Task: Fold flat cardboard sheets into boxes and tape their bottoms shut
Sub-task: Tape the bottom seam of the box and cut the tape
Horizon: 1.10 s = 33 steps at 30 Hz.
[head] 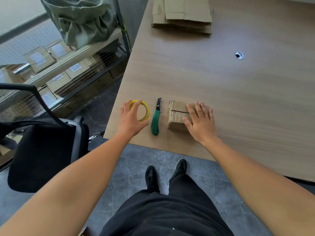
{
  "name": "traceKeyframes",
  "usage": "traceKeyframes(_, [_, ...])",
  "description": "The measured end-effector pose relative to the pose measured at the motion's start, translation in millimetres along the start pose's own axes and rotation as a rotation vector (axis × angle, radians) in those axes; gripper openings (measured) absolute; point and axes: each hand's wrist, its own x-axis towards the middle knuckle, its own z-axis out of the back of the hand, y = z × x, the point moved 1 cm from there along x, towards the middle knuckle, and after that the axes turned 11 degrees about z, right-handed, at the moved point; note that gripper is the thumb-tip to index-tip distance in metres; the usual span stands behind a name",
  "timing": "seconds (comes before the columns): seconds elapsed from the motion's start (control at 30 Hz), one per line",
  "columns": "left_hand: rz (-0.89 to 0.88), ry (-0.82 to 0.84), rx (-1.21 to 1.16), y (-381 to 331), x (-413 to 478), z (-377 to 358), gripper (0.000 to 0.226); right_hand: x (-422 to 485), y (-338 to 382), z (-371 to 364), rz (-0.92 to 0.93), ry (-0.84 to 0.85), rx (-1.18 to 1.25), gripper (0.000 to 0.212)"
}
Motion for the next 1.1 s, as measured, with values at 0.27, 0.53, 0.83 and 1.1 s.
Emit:
traceKeyframes(0.27, [-0.341, 0.093, -0.143, -135, 2, -11, 0.086, 3, -25, 10, 0.022, -0.169, 0.169, 0.082])
traceKeyframes(0.53, [-0.354, 0.206, 0.069, -184, 11, -60, 0.086, 4, -80, 21, 0.024, -0.372, 0.822, 0.070])
traceKeyframes(0.83, [-0.292, 0.154, 0.137, -187, -1, -69, 0.090, 17, -89, 24, 0.076, -0.433, 0.697, 0.026])
traceKeyframes(1.1, [-0.264, 0.078, 0.218, -191, -7, -79, 0.091, 12, -100, 27, 0.075, -0.429, 0.827, 0.008])
